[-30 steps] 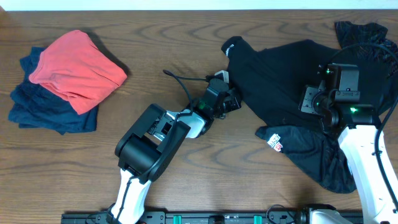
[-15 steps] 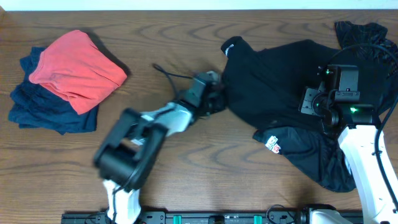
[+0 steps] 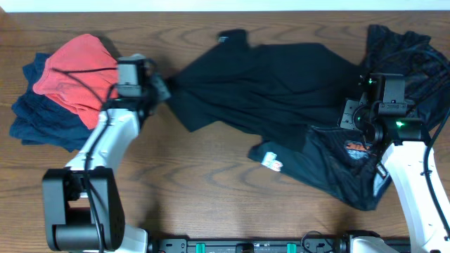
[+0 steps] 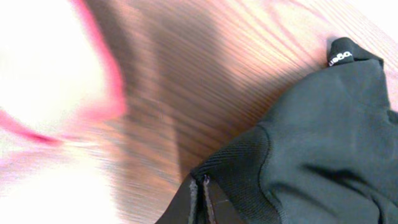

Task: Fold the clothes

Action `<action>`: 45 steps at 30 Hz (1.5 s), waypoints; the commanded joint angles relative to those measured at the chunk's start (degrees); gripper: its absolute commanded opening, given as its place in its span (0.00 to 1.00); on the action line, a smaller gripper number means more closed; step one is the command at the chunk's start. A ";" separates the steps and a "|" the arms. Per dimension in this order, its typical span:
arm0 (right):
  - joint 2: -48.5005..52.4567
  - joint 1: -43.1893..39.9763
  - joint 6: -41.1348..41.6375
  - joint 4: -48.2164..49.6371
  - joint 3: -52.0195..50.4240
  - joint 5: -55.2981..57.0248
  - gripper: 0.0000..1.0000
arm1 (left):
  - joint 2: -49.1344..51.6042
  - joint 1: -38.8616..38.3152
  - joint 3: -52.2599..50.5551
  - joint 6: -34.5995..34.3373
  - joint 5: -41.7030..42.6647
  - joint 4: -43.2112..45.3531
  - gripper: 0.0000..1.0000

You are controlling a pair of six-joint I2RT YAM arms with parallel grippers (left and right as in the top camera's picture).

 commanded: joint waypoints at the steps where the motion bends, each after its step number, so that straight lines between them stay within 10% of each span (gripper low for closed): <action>1: -0.46 -0.44 0.79 -0.26 0.11 -0.17 0.55 | -0.37 3.19 0.11 1.66 -1.88 -0.83 0.08; 3: -0.39 -0.44 0.79 -0.81 0.11 -0.17 0.55 | -0.37 4.02 0.11 2.73 1.11 -1.66 0.36; 7: -0.02 -0.44 1.05 -4.83 0.04 0.52 0.40 | -0.59 3.76 0.11 4.22 12.39 -6.14 0.50; 15: 4.72 -0.39 3.52 -4.39 -3.45 -5.95 0.25 | -0.52 -5.88 0.00 11.10 22.64 -15.13 0.43; 32: 20.28 1.51 -1.44 13.33 -15.08 -24.30 0.27 | 5.01 -21.99 -0.96 11.63 6.99 -5.20 0.50; 45: 26.43 -6.01 8.98 16.06 -14.86 6.99 0.26 | 12.66 -20.81 -0.96 11.69 1.36 -11.02 0.54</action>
